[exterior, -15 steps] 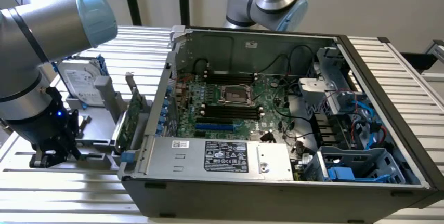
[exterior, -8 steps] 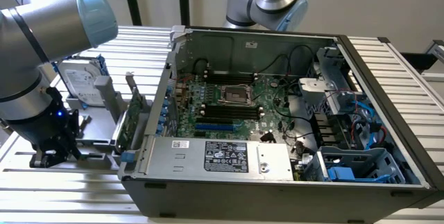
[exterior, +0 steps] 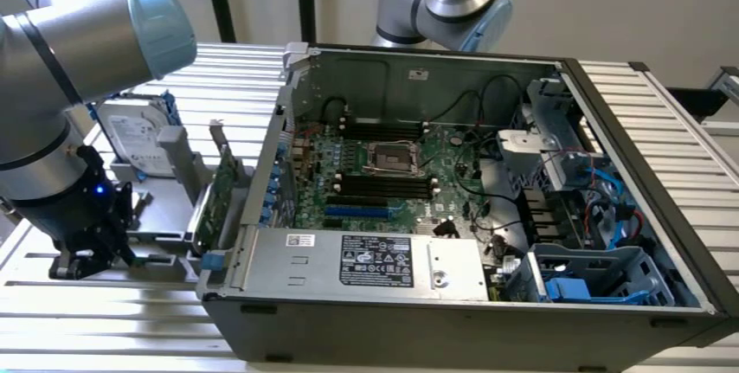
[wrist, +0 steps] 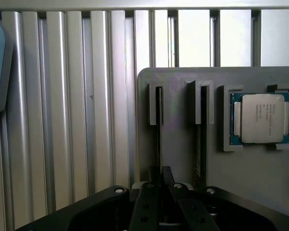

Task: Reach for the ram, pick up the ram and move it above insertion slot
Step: 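Pick up the ram and move it above insertion slot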

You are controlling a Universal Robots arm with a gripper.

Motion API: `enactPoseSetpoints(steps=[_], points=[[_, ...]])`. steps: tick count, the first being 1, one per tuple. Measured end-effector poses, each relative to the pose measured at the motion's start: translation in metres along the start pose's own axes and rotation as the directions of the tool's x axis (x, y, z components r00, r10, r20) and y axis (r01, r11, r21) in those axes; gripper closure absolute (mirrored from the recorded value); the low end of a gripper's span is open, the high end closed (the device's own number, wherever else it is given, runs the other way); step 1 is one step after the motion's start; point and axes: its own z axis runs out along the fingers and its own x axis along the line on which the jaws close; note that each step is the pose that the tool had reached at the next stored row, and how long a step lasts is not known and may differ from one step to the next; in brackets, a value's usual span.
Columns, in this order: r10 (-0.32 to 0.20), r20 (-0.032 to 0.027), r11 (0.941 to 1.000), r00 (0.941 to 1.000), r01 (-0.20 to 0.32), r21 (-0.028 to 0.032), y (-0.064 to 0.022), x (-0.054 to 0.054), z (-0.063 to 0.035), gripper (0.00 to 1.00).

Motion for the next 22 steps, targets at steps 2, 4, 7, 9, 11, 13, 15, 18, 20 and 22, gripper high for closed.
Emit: enactPoseSetpoints(steps=[2,4,7,9,11,13,15,18,20,22], points=[[0.000,0.0001,1.0000,1.0000,0.000,0.0001,-0.0001,0.000,-0.0003,0.86],[0.000,0.0000,1.0000,1.0000,0.000,0.0000,-0.0001,0.000,-0.0013,0.86],[0.000,0.0001,1.0000,1.0000,0.000,0.0000,0.0000,0.000,-0.0039,0.86],[0.000,0.0002,1.0000,1.0000,0.000,-0.0002,0.0000,0.000,-0.0061,0.86],[0.000,0.0004,1.0000,1.0000,0.000,-0.0002,-0.0001,0.000,-0.0086,0.86],[0.000,0.0006,1.0000,1.0000,0.000,-0.0002,-0.0002,0.000,-0.0117,0.86],[0.000,0.0009,1.0000,1.0000,0.000,-0.0002,-0.0005,0.000,-0.0154,0.86],[0.000,0.0017,1.0000,1.0000,0.000,-0.0003,-0.0010,-0.001,-0.0229,0.86],[0.000,0.0027,1.0000,1.0000,0.000,-0.0003,-0.0015,-0.001,-0.0300,0.86],[0.000,0.0040,1.0000,1.0000,0.000,-0.0005,-0.0023,-0.001,-0.0385,0.86]])
